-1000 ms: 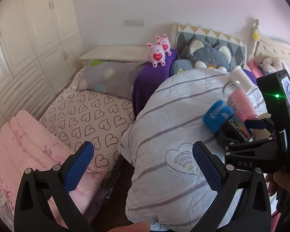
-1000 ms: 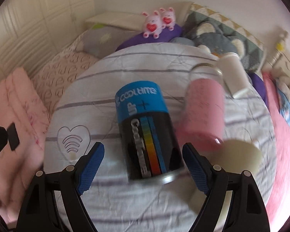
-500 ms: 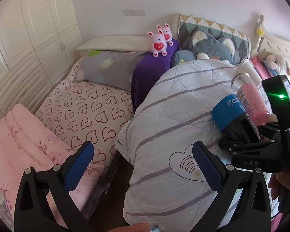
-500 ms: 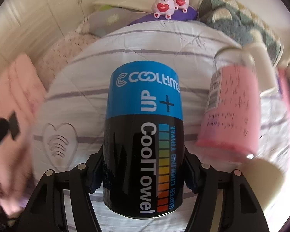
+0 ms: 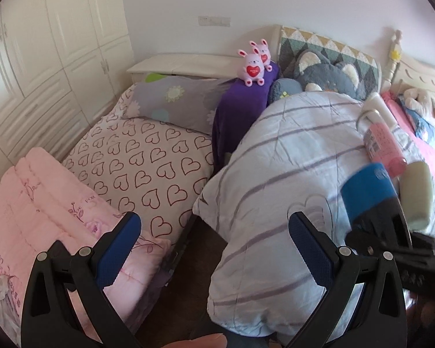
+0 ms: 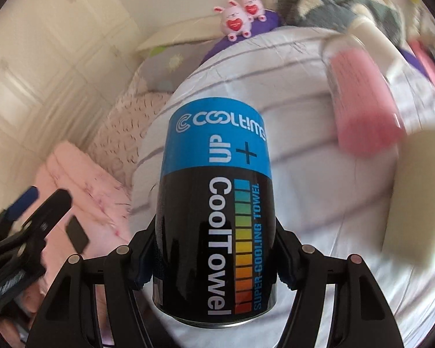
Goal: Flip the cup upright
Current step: 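Lift the blue can with the right gripper and swing it upright, then bring the blue can toward the left gripper and grasp it with the left gripper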
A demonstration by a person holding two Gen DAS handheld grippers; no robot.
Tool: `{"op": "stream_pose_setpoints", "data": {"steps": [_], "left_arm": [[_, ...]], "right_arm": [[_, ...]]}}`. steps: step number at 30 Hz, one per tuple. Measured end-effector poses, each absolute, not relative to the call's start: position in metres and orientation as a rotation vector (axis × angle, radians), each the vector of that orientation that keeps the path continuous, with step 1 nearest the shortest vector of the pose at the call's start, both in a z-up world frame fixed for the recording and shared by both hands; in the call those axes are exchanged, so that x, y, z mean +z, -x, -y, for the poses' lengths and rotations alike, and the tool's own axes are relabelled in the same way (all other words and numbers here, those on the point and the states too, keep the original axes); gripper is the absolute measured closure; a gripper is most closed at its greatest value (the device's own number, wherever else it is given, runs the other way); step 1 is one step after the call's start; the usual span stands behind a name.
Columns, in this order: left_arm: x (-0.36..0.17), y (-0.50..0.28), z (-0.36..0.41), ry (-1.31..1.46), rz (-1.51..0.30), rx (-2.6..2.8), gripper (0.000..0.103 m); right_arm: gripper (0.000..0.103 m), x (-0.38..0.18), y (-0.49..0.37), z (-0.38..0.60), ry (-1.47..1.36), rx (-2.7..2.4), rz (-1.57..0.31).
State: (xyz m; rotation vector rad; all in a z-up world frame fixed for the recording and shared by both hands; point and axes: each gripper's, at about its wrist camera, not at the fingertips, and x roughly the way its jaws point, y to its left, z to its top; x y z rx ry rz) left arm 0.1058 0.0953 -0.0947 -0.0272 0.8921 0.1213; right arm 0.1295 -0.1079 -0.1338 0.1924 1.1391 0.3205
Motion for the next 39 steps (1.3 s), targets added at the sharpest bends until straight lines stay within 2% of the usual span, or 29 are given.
{"op": "stream_pose_setpoints", "data": {"steps": [7, 14, 15, 16, 17, 28, 39], "left_arm": [[-0.097, -0.085, -0.076, -0.021, -0.889, 0.020, 0.000], [-0.093, -0.068, -0.048, -0.069, -0.873, -0.043, 0.000], [-0.091, -0.066, -0.045, -0.072, -0.870, -0.046, 0.000], [-0.091, -0.064, -0.044, -0.072, -0.869, -0.046, 0.000], [-0.090, -0.062, -0.042, -0.071, -0.867, -0.046, 0.000], [-0.073, -0.040, -0.015, -0.058, -0.846, -0.016, 0.000], [-0.065, -0.013, 0.044, -0.105, -0.842, -0.042, 0.000]], "right_arm": [[0.036, -0.146, -0.064, 0.129, -0.306, 0.145, -1.110], [0.036, -0.157, -0.058, 0.141, -0.338, 0.043, -1.071], [0.032, -0.156, -0.058, 0.139, -0.330, 0.037, -1.067], [0.019, -0.155, -0.057, 0.139, -0.325, 0.034, -1.062], [0.018, -0.153, -0.051, 0.139, -0.314, 0.030, -1.063], [0.018, -0.110, -0.013, 0.165, -0.236, 0.051, -0.961], [0.018, -0.074, 0.031, 0.214, -0.164, -0.039, -0.828]]}}
